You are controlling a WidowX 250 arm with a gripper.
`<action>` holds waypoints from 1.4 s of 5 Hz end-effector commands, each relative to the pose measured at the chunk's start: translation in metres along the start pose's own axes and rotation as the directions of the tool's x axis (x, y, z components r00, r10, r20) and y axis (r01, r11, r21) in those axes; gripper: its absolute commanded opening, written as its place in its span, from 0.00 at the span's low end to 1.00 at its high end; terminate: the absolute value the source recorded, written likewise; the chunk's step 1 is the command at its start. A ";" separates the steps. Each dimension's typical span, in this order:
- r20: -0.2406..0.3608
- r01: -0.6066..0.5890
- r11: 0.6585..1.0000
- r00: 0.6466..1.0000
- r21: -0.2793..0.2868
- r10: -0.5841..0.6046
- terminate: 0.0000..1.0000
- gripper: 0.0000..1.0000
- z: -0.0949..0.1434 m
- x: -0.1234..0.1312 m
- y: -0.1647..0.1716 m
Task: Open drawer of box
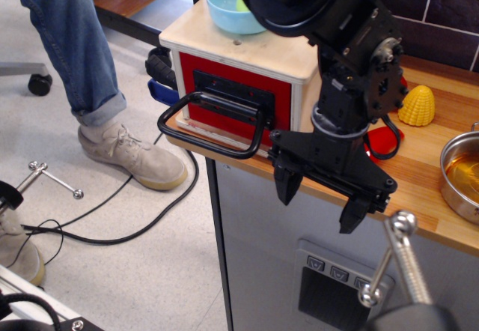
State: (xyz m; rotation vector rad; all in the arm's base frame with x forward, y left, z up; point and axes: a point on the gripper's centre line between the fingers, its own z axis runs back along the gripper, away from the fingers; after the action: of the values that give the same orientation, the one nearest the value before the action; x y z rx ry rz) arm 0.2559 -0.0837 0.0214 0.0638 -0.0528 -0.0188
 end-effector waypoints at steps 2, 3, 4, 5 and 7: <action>-0.109 -0.047 0.992 0.993 -0.117 0.034 0.00 1.00 0.046 0.013 0.010; -0.176 -0.071 0.975 0.984 -0.212 0.033 0.00 1.00 0.084 0.023 0.033; -0.132 -0.028 0.976 0.991 -0.217 0.000 0.00 1.00 0.103 0.032 0.067; -0.042 0.039 0.982 0.998 -0.187 -0.048 0.00 1.00 0.093 0.029 0.090; 0.048 0.084 0.991 0.996 -0.108 -0.079 0.00 1.00 0.064 0.026 0.110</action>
State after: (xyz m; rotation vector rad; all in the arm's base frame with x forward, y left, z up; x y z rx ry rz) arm 0.2746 0.0210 0.0762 -0.0364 -0.0653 -0.1026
